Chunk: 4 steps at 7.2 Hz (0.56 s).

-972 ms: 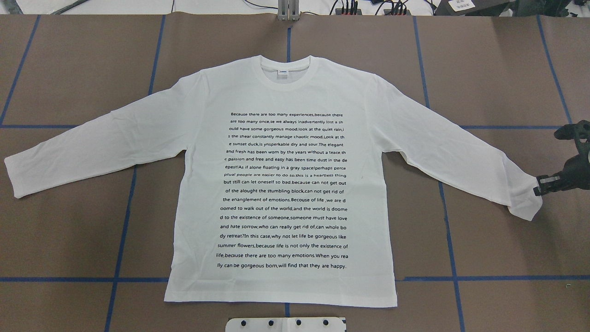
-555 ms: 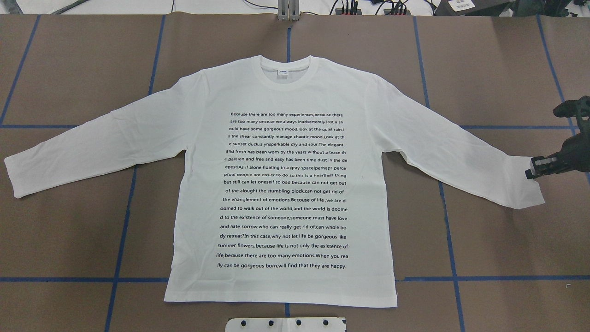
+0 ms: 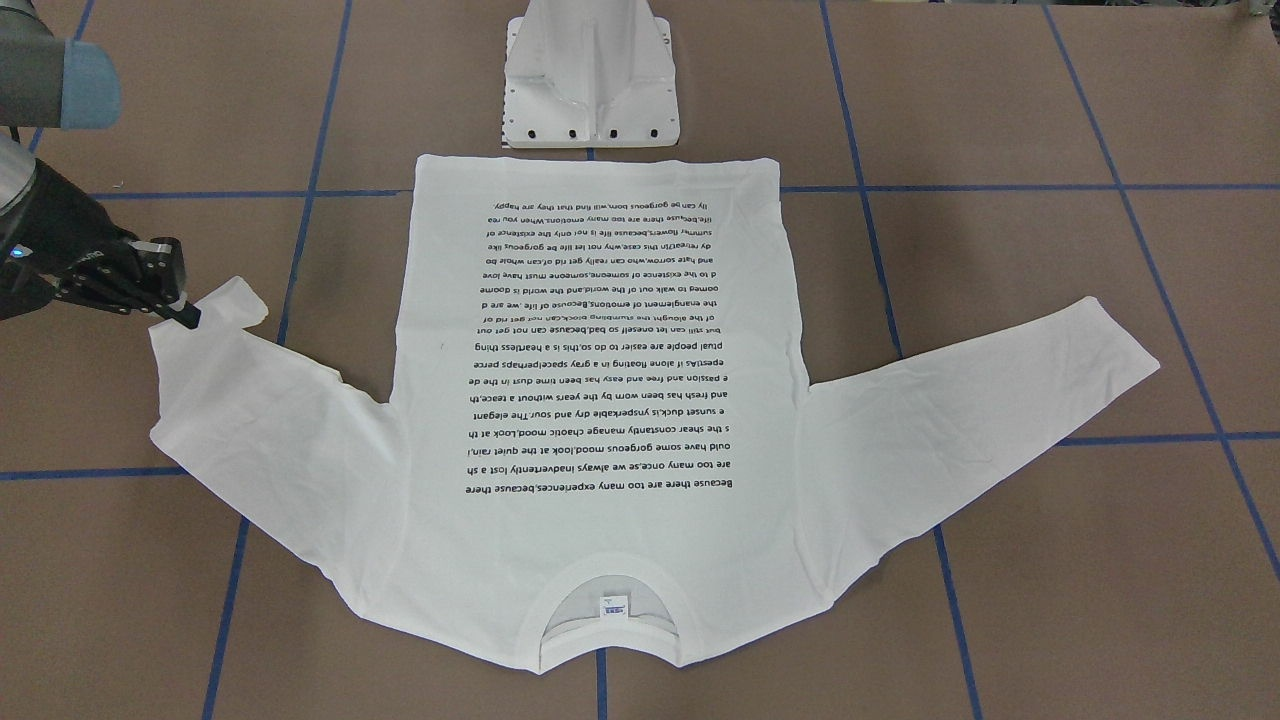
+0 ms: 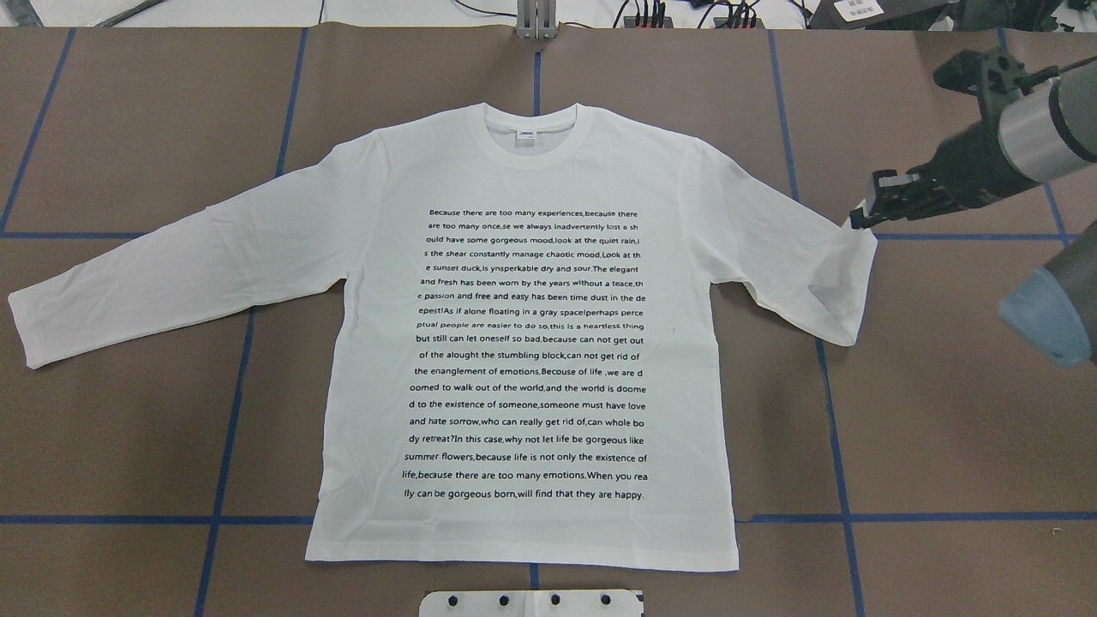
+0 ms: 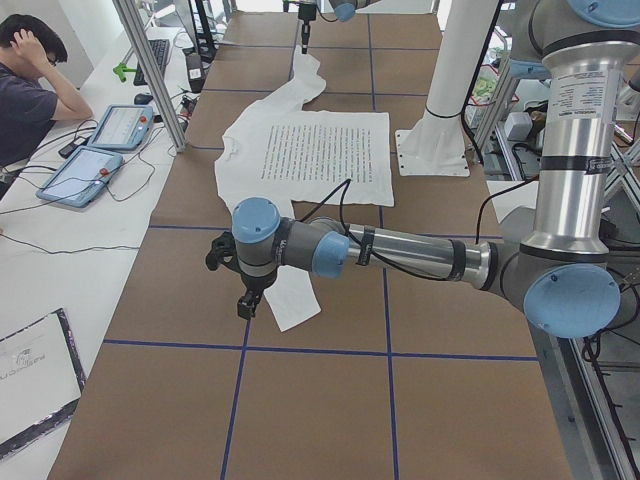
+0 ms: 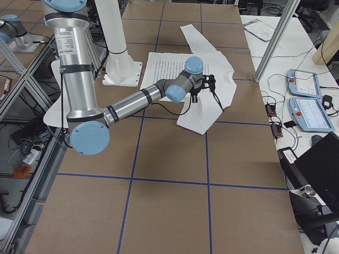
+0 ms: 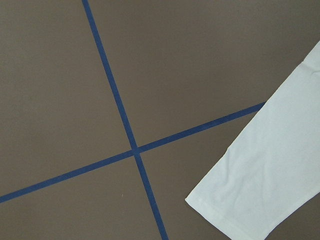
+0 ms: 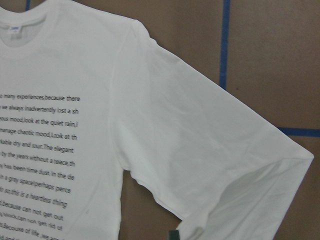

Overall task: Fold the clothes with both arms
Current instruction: 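Lift the sleeve with the right gripper and carry it across the shirt body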

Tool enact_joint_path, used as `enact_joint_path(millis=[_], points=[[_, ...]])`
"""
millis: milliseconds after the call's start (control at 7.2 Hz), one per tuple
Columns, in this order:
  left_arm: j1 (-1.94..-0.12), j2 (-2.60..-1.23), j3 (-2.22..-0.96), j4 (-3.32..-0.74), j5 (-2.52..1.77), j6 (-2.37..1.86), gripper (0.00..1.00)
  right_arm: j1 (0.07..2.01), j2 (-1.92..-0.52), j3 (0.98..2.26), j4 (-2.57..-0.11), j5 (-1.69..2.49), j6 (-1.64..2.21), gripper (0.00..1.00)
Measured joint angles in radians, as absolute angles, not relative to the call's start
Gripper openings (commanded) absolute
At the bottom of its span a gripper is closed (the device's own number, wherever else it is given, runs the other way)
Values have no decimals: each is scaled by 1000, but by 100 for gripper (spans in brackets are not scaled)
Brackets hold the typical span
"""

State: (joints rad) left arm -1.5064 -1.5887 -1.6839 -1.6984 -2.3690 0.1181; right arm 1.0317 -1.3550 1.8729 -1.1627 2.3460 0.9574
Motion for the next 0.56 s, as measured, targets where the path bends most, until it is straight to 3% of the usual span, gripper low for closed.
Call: enact_joint_path(millis=[278,555], points=[[-1506,-1587,-1678,-1699,-2370,118,99,968,-1164,1834,-1176,2281,1052,0],[-1506,-1586,-1674,-1700,-2370,118,99,882,-958,1698,-1186,2170,1078,0]])
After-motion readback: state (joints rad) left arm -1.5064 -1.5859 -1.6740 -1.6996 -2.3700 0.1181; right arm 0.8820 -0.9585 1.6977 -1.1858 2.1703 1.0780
